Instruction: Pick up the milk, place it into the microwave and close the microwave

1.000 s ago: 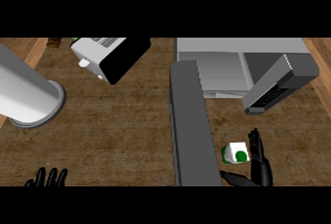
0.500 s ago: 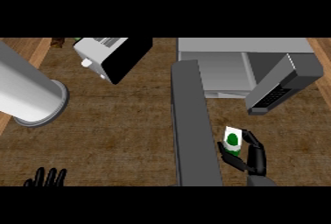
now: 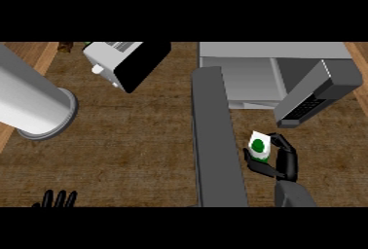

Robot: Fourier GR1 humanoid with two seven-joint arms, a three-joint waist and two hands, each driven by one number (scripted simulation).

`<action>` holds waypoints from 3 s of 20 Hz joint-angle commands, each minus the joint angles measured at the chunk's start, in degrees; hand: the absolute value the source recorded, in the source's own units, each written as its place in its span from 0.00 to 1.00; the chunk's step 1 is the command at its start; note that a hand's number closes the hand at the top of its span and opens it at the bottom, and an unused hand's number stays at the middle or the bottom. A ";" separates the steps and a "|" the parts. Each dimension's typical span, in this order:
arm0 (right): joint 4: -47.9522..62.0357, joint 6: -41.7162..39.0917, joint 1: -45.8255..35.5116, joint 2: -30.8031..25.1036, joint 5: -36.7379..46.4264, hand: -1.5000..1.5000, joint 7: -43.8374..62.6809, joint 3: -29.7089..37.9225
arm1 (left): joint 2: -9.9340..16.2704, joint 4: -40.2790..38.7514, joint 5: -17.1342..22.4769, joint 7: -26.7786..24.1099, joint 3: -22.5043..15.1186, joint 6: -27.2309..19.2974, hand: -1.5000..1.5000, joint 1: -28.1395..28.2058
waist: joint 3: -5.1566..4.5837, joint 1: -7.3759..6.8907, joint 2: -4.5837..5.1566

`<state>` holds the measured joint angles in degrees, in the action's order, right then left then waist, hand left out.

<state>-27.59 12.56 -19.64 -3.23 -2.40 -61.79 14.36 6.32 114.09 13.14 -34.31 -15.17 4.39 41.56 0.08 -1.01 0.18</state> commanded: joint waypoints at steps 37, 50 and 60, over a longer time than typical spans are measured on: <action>-53.21 -10.56 18.99 2.79 -5.34 1.00 28.79 -15.39 | 2.08 0.37 0.98 -6.20 -0.76 2.52 0.00 7.19 | -0.09 0.53 -0.28; -38.01 2.94 1.46 2.91 3.11 1.00 33.65 -16.75 | 2.91 -0.73 4.95 -1.02 3.91 2.16 0.00 1.61 | -0.07 0.37 -0.10; -8.16 6.87 -18.84 1.88 -2.37 1.00 27.03 -9.39 | 4.43 0.28 7.25 1.18 6.88 3.00 0.00 0.50 | -0.01 -0.65 0.28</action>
<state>-44.99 19.55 -30.35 -1.07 -3.52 -33.94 1.10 9.93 114.61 19.01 -34.81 -10.28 7.27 43.67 0.06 -1.34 0.28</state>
